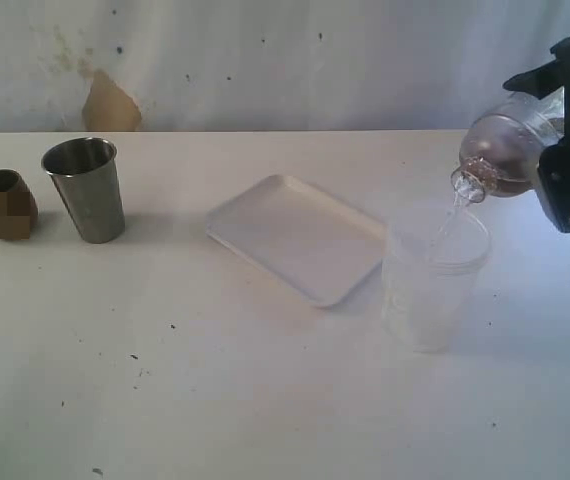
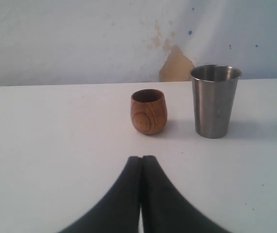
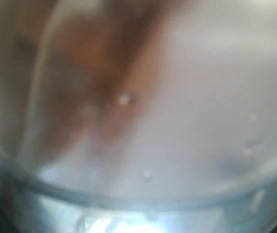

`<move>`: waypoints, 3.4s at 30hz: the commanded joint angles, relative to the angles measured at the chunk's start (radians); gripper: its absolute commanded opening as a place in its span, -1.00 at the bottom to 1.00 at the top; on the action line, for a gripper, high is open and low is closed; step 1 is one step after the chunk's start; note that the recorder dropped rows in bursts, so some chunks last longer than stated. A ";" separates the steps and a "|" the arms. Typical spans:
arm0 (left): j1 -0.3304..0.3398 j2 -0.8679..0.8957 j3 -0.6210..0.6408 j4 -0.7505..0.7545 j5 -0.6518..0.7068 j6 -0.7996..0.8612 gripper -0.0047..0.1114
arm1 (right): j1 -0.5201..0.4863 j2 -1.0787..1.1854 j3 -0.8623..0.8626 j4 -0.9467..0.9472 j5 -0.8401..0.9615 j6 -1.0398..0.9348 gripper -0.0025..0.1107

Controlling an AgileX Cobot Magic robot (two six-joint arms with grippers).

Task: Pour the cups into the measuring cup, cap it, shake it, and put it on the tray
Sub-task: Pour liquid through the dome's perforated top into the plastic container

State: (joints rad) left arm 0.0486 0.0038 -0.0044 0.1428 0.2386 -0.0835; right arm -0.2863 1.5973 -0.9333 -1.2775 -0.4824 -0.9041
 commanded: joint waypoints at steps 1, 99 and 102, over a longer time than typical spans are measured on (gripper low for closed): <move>-0.002 -0.004 0.004 -0.007 -0.001 -0.001 -0.92 | -0.001 -0.024 -0.012 0.022 -0.018 -0.017 -0.96; -0.002 -0.004 0.004 -0.007 -0.001 -0.001 -0.92 | -0.001 -0.033 -0.012 0.017 -0.147 -0.216 -0.96; -0.002 -0.004 0.004 -0.007 -0.001 -0.001 -0.92 | -0.001 -0.033 -0.012 0.017 -0.147 -0.216 -0.96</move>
State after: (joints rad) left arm 0.0486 0.0038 -0.0044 0.1428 0.2386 -0.0819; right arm -0.2863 1.5816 -0.9333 -1.2837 -0.6047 -1.1217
